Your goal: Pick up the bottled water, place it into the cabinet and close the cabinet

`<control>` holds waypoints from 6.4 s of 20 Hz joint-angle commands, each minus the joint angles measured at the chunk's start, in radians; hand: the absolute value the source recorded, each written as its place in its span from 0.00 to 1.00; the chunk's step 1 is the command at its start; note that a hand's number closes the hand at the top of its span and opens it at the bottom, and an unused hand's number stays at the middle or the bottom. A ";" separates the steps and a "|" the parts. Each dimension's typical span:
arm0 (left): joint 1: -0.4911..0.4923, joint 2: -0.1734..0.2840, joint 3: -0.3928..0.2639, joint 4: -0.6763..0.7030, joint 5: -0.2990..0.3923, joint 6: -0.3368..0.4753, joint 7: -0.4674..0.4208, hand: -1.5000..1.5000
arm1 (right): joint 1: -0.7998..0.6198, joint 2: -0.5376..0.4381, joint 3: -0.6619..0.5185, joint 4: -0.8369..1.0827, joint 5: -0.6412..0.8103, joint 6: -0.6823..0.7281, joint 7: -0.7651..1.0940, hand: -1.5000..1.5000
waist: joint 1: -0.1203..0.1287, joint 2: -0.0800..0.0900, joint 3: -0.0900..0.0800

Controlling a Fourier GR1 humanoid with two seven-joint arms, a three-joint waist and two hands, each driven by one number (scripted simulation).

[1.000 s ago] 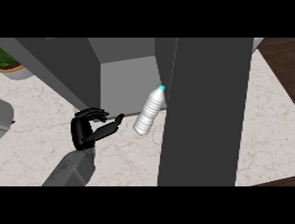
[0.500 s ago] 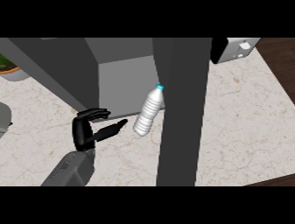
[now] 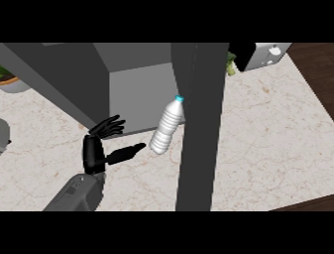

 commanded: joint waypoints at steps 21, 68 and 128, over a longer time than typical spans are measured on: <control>-0.280 -0.120 -0.018 -0.022 0.104 -0.239 0.067 1.00 | 0.066 -0.027 -0.046 -0.071 0.008 0.031 0.025 0.00 | 0.095 -0.018 -0.018; 0.590 0.531 0.127 -0.794 0.153 -0.780 0.034 0.00 | -0.148 0.025 0.709 -0.353 0.196 -0.248 0.295 1.00 | 0.230 -0.037 -0.021; 0.819 0.633 0.416 -1.171 0.280 -0.820 0.274 0.00 | -1.111 0.238 0.773 1.014 0.110 -0.415 -0.008 1.00 | 0.202 -0.012 -0.014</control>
